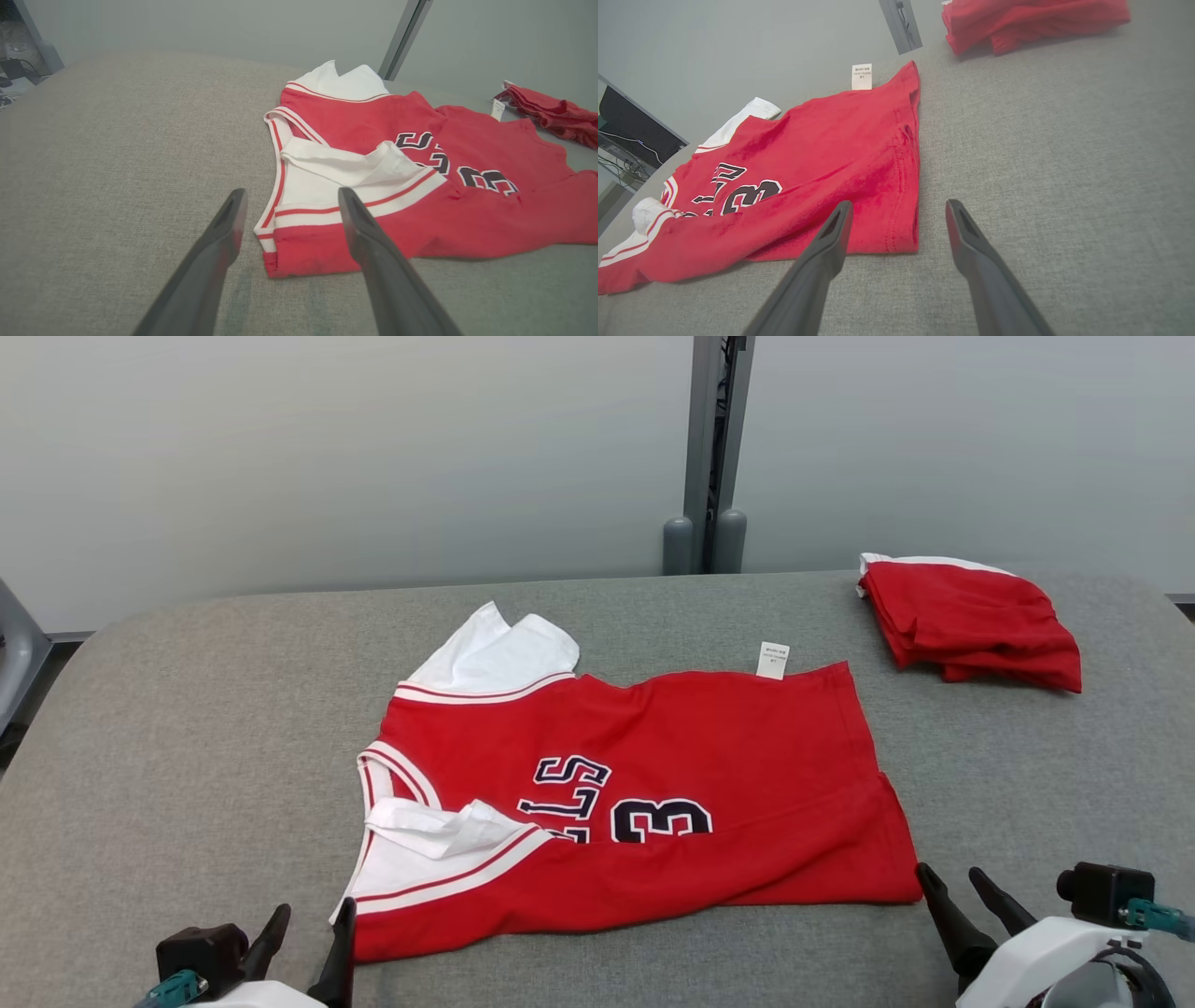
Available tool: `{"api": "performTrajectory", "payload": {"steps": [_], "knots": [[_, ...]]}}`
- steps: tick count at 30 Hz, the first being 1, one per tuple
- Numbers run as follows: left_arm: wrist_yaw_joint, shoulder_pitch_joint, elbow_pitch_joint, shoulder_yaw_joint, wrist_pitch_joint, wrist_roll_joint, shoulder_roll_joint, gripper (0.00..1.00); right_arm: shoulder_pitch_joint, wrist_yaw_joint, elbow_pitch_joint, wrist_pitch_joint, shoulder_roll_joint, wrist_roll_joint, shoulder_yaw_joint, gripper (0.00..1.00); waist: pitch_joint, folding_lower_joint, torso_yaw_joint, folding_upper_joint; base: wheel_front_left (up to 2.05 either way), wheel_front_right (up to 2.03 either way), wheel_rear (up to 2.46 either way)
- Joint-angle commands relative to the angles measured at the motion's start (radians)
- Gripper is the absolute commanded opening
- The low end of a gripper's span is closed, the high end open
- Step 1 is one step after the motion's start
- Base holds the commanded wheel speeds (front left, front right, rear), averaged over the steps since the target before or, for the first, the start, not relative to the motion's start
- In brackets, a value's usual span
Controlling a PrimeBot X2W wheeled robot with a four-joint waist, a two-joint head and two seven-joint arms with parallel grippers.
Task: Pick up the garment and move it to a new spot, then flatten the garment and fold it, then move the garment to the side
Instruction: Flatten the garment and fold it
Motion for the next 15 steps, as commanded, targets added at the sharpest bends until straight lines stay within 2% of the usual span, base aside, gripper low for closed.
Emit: {"api": "performTrajectory", "payload": {"steps": [1,15], "knots": [[-0.009,0.0,0.015,0.0,0.0,0.004,-0.001,1.0,-0.016,0.002,0.012,0.011,0.001,-0.002,-0.001,1.0,0.002,0.0,0.005,0.0,0.0,0.0,0.0],[-0.12,-0.095,0.243,-0.063,0.075,-0.021,-0.101,1.0,-0.068,0.002,0.114,0.094,0.046,-0.008,0.0,1.0,0.019,0.0,0.032,0.0,0.0,0.0,0.0]]}}
